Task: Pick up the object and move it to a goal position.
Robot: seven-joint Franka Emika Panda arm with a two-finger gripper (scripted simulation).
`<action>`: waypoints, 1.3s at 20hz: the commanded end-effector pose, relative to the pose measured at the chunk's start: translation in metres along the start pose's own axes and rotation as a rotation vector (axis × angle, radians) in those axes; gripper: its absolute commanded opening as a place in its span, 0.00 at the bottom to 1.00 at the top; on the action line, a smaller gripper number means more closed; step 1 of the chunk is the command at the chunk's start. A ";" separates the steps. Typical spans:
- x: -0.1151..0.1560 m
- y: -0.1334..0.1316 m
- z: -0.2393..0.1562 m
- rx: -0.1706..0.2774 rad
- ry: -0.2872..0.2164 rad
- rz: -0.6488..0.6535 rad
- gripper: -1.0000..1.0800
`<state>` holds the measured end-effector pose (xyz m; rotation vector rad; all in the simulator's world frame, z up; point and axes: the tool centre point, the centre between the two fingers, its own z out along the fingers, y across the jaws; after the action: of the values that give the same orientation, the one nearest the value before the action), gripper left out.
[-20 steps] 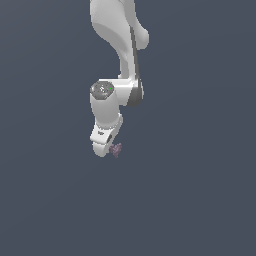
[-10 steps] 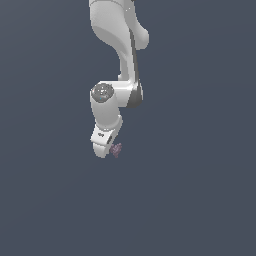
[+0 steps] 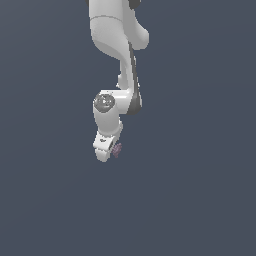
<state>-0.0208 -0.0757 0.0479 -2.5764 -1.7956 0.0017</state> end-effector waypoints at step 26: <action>0.045 -0.012 -0.056 -0.002 -0.001 -0.001 0.00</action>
<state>-0.0174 -0.0384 0.0918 -2.5776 -1.7961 0.0020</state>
